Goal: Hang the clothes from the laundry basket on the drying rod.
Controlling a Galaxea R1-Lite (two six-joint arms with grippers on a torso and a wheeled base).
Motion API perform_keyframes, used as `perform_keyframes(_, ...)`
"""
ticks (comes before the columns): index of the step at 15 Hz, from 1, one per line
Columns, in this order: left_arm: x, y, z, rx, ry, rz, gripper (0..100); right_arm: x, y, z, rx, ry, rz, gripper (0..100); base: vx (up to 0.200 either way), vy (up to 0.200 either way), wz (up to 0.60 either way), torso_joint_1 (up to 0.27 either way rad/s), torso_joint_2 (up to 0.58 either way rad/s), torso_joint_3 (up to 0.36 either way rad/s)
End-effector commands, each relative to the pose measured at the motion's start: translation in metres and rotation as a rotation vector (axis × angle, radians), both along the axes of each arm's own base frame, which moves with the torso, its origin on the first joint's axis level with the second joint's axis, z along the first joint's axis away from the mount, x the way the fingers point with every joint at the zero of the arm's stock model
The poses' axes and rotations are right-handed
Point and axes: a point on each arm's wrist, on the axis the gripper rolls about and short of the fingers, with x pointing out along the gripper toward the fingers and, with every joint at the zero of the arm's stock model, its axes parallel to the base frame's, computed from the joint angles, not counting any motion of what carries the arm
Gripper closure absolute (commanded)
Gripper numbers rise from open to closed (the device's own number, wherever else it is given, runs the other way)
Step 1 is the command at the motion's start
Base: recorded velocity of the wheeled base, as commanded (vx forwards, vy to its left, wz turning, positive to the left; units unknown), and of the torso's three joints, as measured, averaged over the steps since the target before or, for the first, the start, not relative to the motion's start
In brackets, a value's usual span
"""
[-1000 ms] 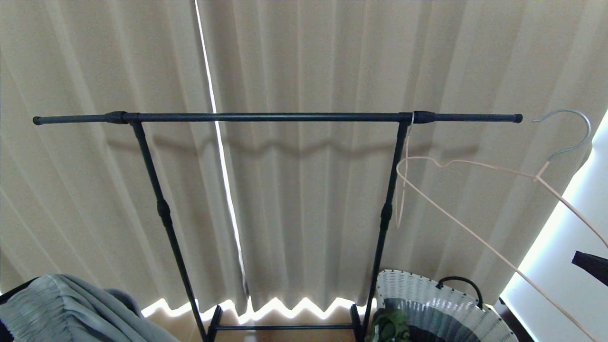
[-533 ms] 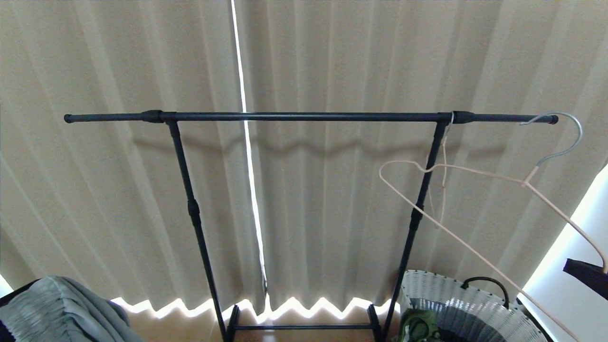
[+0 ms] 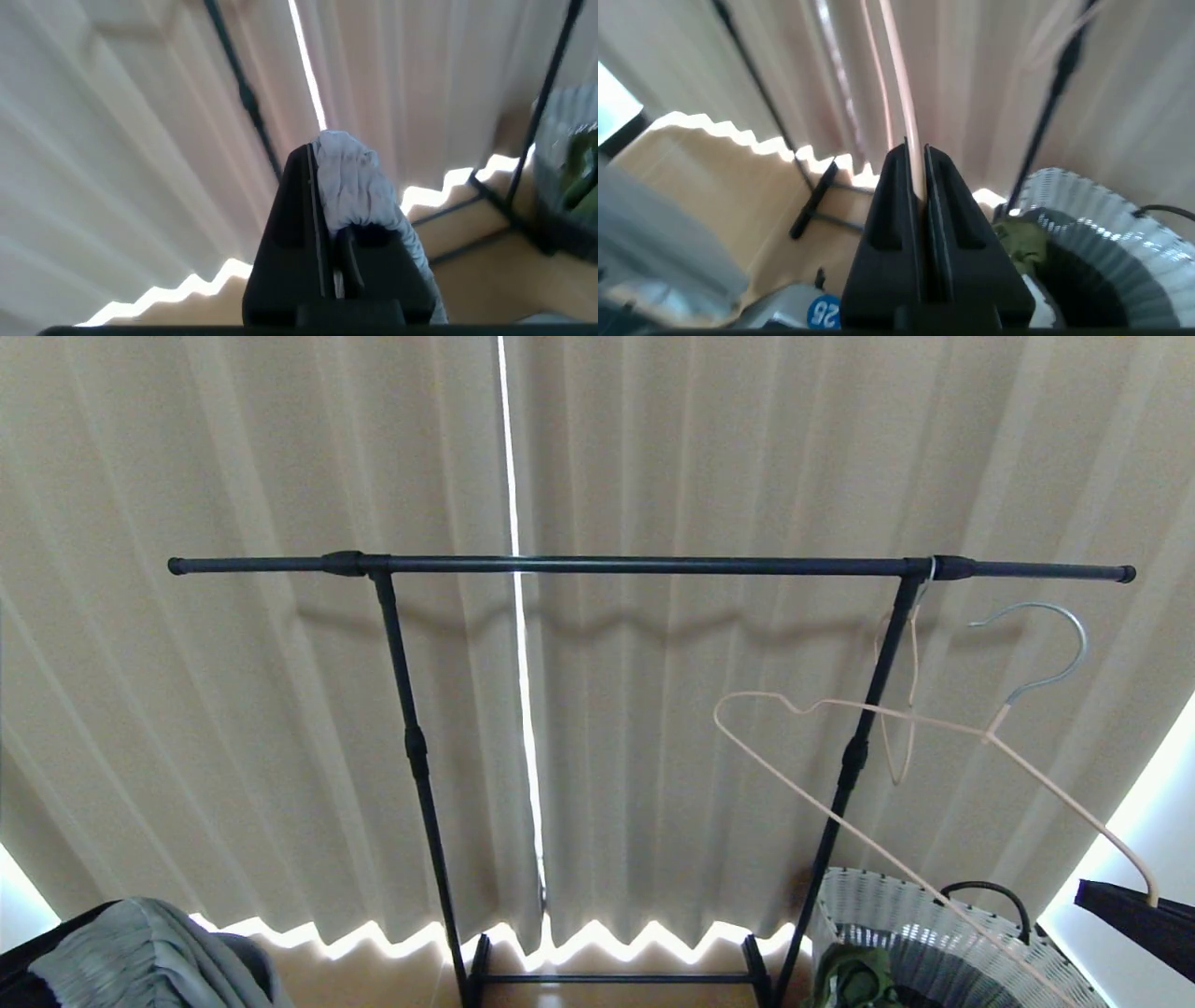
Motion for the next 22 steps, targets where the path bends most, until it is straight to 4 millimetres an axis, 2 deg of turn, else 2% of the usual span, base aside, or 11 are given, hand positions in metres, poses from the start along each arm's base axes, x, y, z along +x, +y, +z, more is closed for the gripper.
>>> perform_keyframes(1,0.023,-0.002,0.008,0.053,0.065,-0.001,100,0.003,0.009,-0.002,-0.007,0.027,0.104,100,0.000,0.000,0.00,0.000,0.00,0.000)
perform_keyframes(4,0.047,-0.004,0.024,0.062,0.132,0.009,100,0.012,0.022,0.003,-0.014,0.050,0.217,100,0.000,0.000,0.00,0.000,0.00,0.000)
perform_keyframes(7,0.070,-0.007,0.049,0.047,0.214,0.054,100,0.029,0.045,0.008,-0.025,0.096,0.350,100,0.000,0.000,0.00,0.000,0.00,0.000)
perform_keyframes(9,0.084,-0.015,0.064,-0.017,0.244,0.080,100,0.034,0.058,0.016,-0.013,0.096,0.418,100,0.000,0.000,0.00,0.000,0.00,0.000)
perform_keyframes(11,0.101,-0.027,0.069,-0.069,0.275,0.111,100,0.039,0.074,0.025,0.044,0.074,0.472,100,0.000,0.000,0.00,0.000,0.00,0.000)
perform_keyframes(14,0.131,-0.044,0.074,-0.116,0.306,0.179,100,0.051,0.099,0.025,0.053,0.017,0.494,100,0.000,0.000,0.00,0.000,0.00,0.000)
perform_keyframes(15,0.135,-0.046,0.074,-0.119,0.308,0.192,100,0.052,0.103,0.024,0.052,0.014,0.497,100,0.000,0.000,0.00,0.000,0.00,0.000)
perform_keyframes(16,0.135,-0.046,0.074,-0.119,0.308,0.192,100,0.052,0.103,0.024,0.052,0.014,0.497,100,0.000,0.000,0.00,0.000,0.00,0.000)
perform_keyframes(17,0.155,-0.054,0.074,-0.111,0.309,0.275,100,0.050,0.121,0.022,0.063,0.011,0.545,100,0.000,0.000,0.00,0.000,0.00,0.000)
perform_keyframes(19,0.168,-0.058,0.072,-0.096,0.289,0.347,100,0.046,0.131,0.021,0.083,0.023,0.576,100,0.000,0.000,0.00,0.000,0.00,0.000)
perform_keyframes(22,0.179,-0.066,0.065,-0.062,0.268,0.413,100,0.040,0.145,0.020,0.100,0.030,0.623,100,0.000,0.000,0.00,0.000,0.00,0.000)
